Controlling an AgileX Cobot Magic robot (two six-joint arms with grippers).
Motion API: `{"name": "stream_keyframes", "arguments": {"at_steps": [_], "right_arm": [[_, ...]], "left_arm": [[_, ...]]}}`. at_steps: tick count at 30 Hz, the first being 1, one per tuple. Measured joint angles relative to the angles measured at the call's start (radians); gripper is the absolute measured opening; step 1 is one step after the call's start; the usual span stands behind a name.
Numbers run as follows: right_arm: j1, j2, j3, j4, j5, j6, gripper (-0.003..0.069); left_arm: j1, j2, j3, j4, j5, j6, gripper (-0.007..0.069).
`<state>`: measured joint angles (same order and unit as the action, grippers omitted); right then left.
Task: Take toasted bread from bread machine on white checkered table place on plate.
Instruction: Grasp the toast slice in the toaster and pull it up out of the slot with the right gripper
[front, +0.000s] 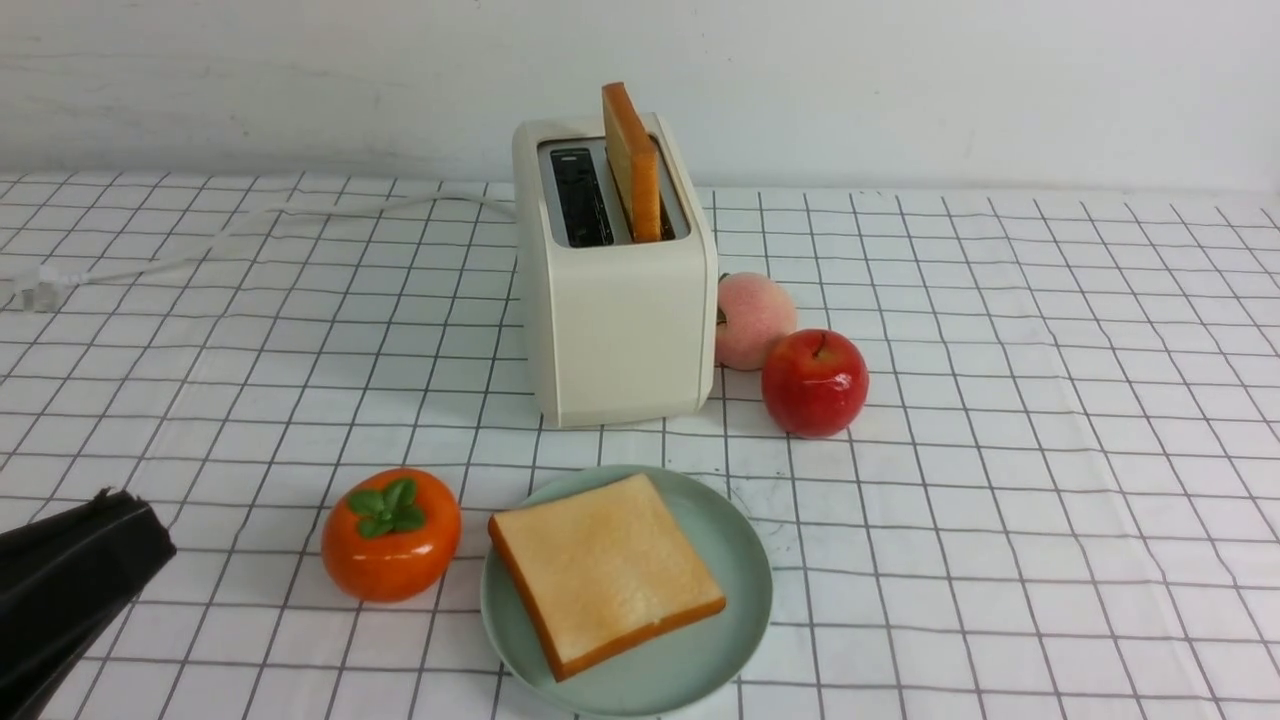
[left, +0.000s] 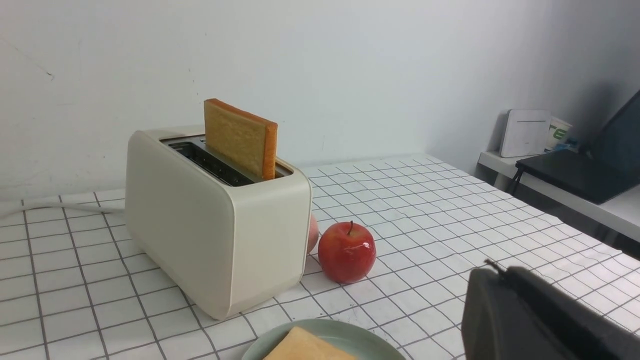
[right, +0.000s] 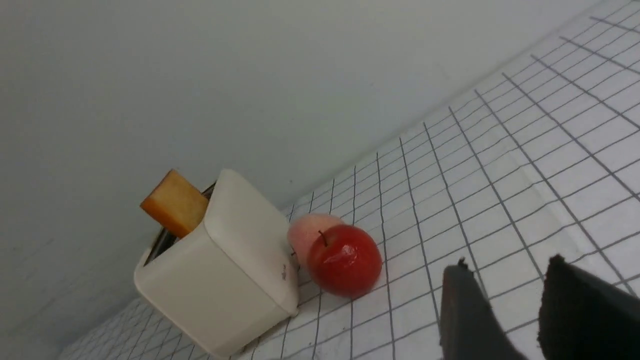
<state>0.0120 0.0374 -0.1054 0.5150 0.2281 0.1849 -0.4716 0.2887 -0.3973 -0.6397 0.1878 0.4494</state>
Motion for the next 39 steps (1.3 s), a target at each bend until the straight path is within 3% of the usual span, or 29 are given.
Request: {"name": "stream_keyframes", "arguments": {"at_steps": [7, 11, 14, 19, 20, 23, 26, 30, 39], "right_arm": [[0.023, 0.518, -0.516, -0.001, 0.635, -0.238, 0.0141], [0.024, 0.812, -0.773, -0.005, 0.849, -0.312, 0.0097], [0.032, 0.941, -0.886, -0.009, 0.902, -0.326, 0.0062], [0.171, 1.169, -1.122, -0.107, 0.922, -0.280, 0.0004], [0.267, 1.230, -1.199, -0.172, 0.915, -0.220, 0.0003], [0.416, 1.336, -1.339, -0.327, 0.892, -0.113, 0.0008], [0.535, 1.452, -1.481, -0.446, 0.866, -0.009, 0.0035], [0.604, 1.569, -1.610, -0.508, 0.847, 0.067, 0.0090], [0.631, 1.891, -1.930, -0.581, 0.687, 0.109, 0.0429]], "left_arm": [[0.000, 0.000, 0.000, 0.000, -0.002, 0.000, -0.0013], [0.000, 0.000, 0.000, -0.001, -0.002, 0.000, -0.0013], [0.000, 0.000, 0.000, -0.001, -0.002, 0.000, -0.0013], [0.000, 0.000, 0.000, -0.001, -0.002, 0.000, -0.0013], [0.000, 0.000, 0.000, -0.001, -0.002, 0.000, -0.0013], [0.000, 0.000, 0.000, -0.001, -0.002, 0.000, -0.0013], [0.000, 0.000, 0.000, -0.001, -0.002, 0.000, -0.0013], [0.000, 0.000, 0.000, -0.001, -0.002, 0.000, -0.0013], [0.000, 0.000, 0.000, -0.002, 0.000, 0.000, -0.0013]]}}
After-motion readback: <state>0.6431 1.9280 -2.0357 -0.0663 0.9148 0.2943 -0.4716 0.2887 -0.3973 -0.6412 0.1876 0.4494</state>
